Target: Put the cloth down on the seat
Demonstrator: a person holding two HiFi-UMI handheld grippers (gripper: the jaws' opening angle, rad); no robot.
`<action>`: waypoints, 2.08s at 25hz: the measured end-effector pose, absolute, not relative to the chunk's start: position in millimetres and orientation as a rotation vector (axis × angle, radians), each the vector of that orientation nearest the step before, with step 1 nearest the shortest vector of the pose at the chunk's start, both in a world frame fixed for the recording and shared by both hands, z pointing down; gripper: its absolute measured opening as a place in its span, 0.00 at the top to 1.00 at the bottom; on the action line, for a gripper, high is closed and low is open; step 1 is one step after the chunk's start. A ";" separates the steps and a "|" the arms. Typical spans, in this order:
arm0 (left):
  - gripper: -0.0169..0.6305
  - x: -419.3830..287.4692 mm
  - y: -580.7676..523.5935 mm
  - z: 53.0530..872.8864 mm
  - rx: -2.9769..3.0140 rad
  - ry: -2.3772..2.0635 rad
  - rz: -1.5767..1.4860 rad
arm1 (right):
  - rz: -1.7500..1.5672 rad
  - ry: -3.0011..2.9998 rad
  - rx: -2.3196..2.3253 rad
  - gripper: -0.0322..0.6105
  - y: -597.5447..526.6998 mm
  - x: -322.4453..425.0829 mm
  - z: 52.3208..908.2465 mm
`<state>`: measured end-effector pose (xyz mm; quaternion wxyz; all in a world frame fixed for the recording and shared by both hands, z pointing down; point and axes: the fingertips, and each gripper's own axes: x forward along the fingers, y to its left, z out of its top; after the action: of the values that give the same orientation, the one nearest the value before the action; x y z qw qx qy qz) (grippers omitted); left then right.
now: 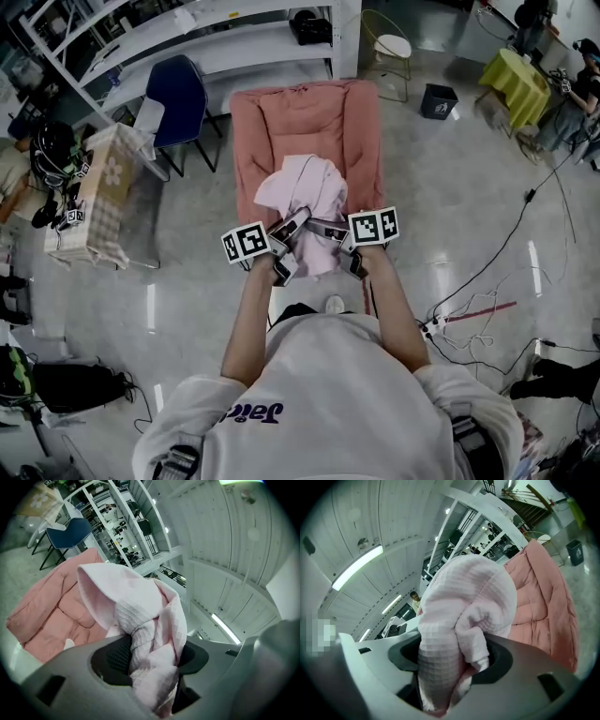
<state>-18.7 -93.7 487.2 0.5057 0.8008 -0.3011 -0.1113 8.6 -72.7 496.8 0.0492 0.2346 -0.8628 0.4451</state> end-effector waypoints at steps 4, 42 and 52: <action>0.60 -16.4 -110.3 500.6 1.885 -0.755 -0.280 | 1.360 -2.608 0.679 0.54 -90.5 11.5 508.9; 0.62 -79.8 -334.4 726.1 1.620 -0.872 0.035 | 1.757 -2.283 0.793 0.52 -310.7 -48.7 729.1; 0.64 -98.3 -364.7 863.9 1.583 -0.886 0.183 | 1.721 -2.270 0.852 0.52 -341.0 -65.5 867.1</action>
<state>-98.3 -364.7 863.9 0.6123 0.6864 -0.3842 0.0794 -65.5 -341.0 867.1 0.0841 0.2855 -0.7606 0.5769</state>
